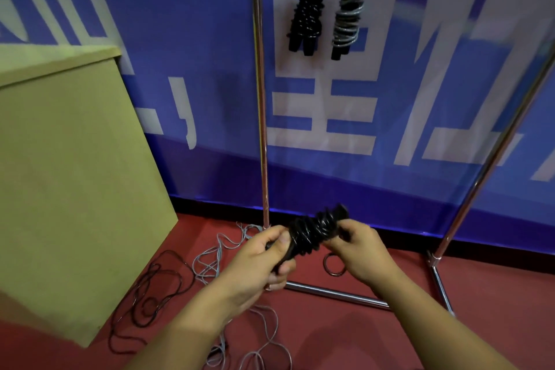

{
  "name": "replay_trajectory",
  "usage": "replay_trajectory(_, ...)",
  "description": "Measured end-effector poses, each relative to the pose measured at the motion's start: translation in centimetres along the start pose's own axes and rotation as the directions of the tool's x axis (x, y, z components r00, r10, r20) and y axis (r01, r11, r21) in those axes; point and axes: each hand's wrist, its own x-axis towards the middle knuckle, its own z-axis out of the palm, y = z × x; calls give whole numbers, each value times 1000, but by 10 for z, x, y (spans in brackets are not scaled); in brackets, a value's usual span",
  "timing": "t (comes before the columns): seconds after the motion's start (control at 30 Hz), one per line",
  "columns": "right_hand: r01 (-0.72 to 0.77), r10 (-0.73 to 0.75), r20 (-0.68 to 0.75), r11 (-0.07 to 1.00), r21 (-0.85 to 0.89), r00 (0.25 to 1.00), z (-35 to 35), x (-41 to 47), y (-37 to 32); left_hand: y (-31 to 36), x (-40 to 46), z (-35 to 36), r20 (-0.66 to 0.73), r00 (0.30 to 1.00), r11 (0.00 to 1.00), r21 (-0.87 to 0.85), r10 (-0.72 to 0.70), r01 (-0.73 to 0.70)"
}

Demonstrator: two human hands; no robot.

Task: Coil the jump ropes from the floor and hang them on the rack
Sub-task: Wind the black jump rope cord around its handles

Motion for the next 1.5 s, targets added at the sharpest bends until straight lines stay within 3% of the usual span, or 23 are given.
replay_trajectory(0.17, 149, -133, 100, 974, -170, 986, 12, -8, -9, -1, 4, 1, -120, 993, 974, -225, -4, -23)
replay_trajectory(0.3, 180, -148, 212, 974, -140, 966, 21, -17, -14, -2, 8, -3, -163, 986, 971, -235, 10, -49)
replay_trajectory(0.4, 174, -128, 297, 976, -134, 946, 26, -23, -17, -9, 15, -14, -293, 956, 990, -126, 22, -62)
replay_trajectory(0.57, 163, -122, 362, 983, -83, 924, 28, -32, -30, -26, 27, -26, -504, 856, 975, 223, 115, 0)
replay_trajectory(0.67, 123, -100, 379, 992, -36, 920, 32, -37, -35, -34, 35, -30, -617, 778, 969, 245, 121, 44)
replay_trajectory(0.77, -1, -6, 355, 1000, 21, 935, 32, -36, -37, -33, 42, -31, -664, 747, 989, 137, 47, 60)
replay_trajectory(0.9, -298, 223, 312, 930, 217, 923, 21, -30, -38, -21, 43, -30, -620, 768, 951, -306, -164, -44)
replay_trajectory(0.97, -383, 305, 275, 872, 304, 912, 14, -25, -37, -16, 43, -28, -619, 762, 908, -406, -188, -107)
replay_trajectory(1.13, -578, 475, 329, 688, 439, 816, 3, -12, -38, -18, 50, -17, -682, 724, 909, -362, -107, -207)
replay_trajectory(1.3, -677, 467, 501, 595, 432, 729, -24, -10, -33, -17, 57, -38, -772, 627, 909, -331, -106, -254)
replay_trajectory(1.37, -639, 434, 491, 655, 404, 755, -31, -11, -27, -21, 58, -45, -783, 609, 917, -325, -125, -230)
replay_trajectory(1.43, -505, 369, 449, 831, 233, 814, -32, -13, -20, -26, 60, -44, -784, 608, 931, -305, -125, -202)
replay_trajectory(1.5, -385, 316, 405, 917, 102, 858, -30, -16, -14, -32, 63, -44, -787, 609, 948, -262, -102, -180)
